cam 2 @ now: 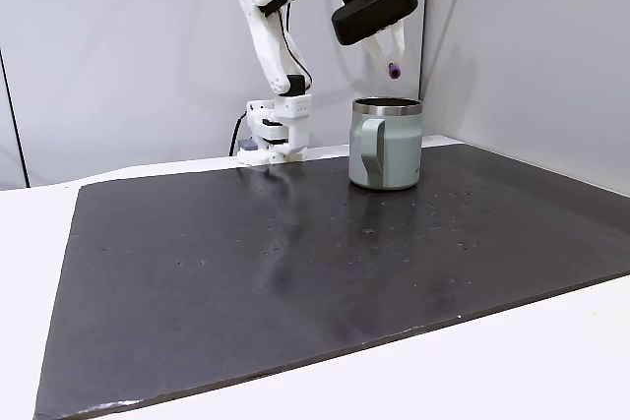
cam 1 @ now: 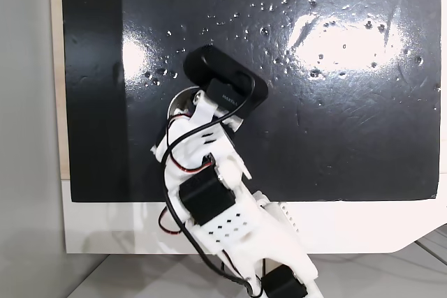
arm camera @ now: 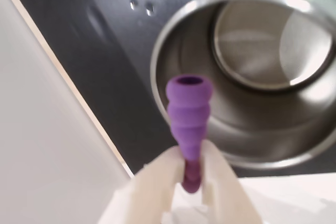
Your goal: Grasp a pengrip and put it in the cup.
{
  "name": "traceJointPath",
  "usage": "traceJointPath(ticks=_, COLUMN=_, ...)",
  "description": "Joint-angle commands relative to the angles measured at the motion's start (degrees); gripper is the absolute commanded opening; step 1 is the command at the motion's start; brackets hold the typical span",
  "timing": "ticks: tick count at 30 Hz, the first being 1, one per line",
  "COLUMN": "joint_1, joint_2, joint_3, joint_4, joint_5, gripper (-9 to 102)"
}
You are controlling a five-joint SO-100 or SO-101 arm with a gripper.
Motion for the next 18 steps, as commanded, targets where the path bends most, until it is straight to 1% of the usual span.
traceJointPath(ticks=1, joint_1=-1.05, joint_2=4.22, joint_3=1.14, joint_4=1.85, joint_5=2.11, gripper=0)
traceJointPath(ticks=12, joint_1=-0.62, joint_2=7.73, joint_3=3.08, joint_4=3.16, joint_5=6.5, gripper=2)
traceJointPath(ticks=14, joint_1=-0.09, joint_2=7.91, joint_3=3.08, joint_4=2.9, joint_5=7.73, gripper=8)
traceJointPath(ticks=16, joint_1=0.35, joint_2=8.26, joint_3=2.9, joint_4=2.72, joint_5=8.61, gripper=19)
traceJointPath(ticks=18, joint_1=0.53, joint_2=8.44, joint_3=2.9, joint_4=2.72, joint_5=9.32, gripper=25)
